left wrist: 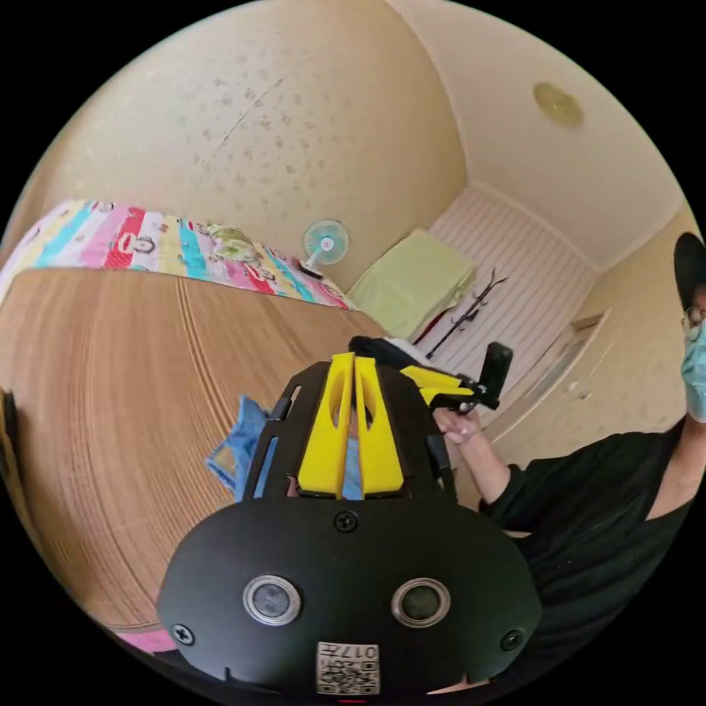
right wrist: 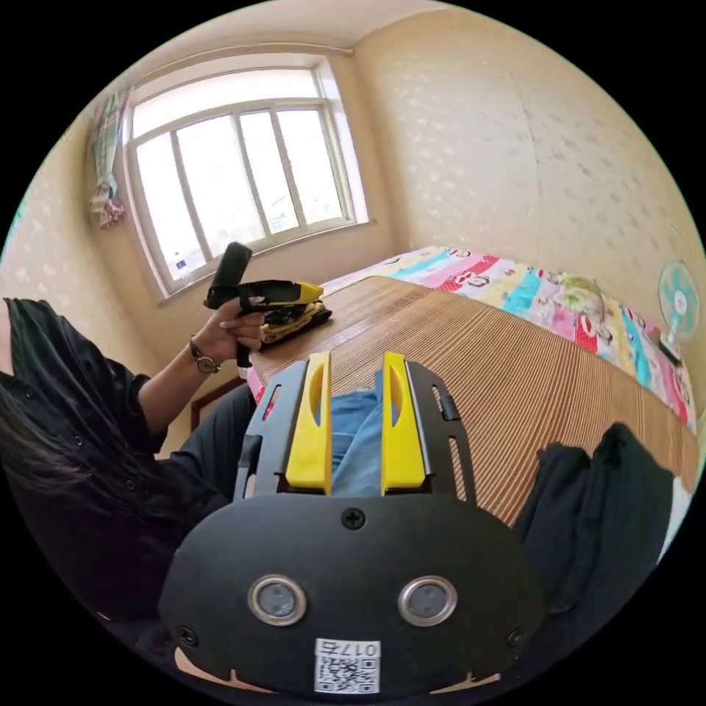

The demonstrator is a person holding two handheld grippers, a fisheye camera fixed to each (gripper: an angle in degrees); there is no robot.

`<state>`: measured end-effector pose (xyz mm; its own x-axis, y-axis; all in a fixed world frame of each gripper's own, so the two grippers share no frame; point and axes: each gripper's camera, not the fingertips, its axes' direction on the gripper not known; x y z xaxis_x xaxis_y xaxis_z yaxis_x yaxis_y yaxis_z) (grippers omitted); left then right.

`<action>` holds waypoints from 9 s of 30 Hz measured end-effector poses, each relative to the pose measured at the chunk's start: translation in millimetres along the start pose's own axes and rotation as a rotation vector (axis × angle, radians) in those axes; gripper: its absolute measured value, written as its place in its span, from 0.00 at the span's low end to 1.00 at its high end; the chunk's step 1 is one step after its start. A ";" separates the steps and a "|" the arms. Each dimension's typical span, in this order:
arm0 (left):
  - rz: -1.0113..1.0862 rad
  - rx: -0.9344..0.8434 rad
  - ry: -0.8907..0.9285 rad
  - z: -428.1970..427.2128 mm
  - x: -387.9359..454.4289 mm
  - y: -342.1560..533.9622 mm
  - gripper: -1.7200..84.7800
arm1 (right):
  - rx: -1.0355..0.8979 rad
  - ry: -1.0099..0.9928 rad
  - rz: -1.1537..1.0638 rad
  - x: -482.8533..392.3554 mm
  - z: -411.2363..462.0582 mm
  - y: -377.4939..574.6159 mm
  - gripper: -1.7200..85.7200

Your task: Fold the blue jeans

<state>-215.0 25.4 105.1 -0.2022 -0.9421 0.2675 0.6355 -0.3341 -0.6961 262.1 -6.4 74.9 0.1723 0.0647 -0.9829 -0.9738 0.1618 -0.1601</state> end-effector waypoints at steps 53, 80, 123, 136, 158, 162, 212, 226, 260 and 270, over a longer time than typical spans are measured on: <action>-0.218 0.151 0.072 -9.4 -75.9 144.1 0.18 | 0.269 -0.317 0.126 132.3 -91.2 -28.1 0.05; 0.039 -0.129 0.730 31.0 -7.3 37.6 0.26 | 0.659 -0.793 -0.837 14.3 -394.5 -94.5 0.02; 0.230 0.601 -0.220 -183.2 158.0 -225.2 0.02 | 0.340 -0.047 0.131 101.5 -265.4 -344.4 0.05; 0.091 -0.162 -0.622 158.7 -205.7 -220.1 0.18 | 0.160 0.289 0.367 305.6 157.6 -231.1 0.13; -0.204 -0.493 -0.455 184.3 -52.5 166.2 0.11 | -0.336 -0.258 0.623 84.8 243.1 115.2 0.09; -0.260 -0.503 -0.255 157.6 -72.3 162.3 0.04 | -0.420 -0.189 0.538 67.3 239.0 119.8 0.06; -0.095 -0.353 -0.345 125.0 118.8 237.4 0.05 | -0.272 0.133 0.425 -16.9 71.7 230.8 0.03; -0.060 -0.170 0.061 20.6 112.7 250.2 0.06 | -0.328 0.046 0.394 165.6 110.2 99.4 0.17; -0.558 -0.040 0.161 -141.5 -55.3 346.0 0.06 | 0.139 -0.636 0.745 356.9 400.0 -50.5 0.07; -0.655 -0.158 -0.113 -146.6 -68.9 347.2 0.16 | -0.229 -0.623 0.373 252.9 319.1 19.0 0.12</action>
<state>-89.6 -30.0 -252.8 -0.4232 -0.5384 0.7287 0.2909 -0.8424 -0.4535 334.6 327.3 -147.7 -0.1882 0.6301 -0.7534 -0.9788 -0.1839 0.0907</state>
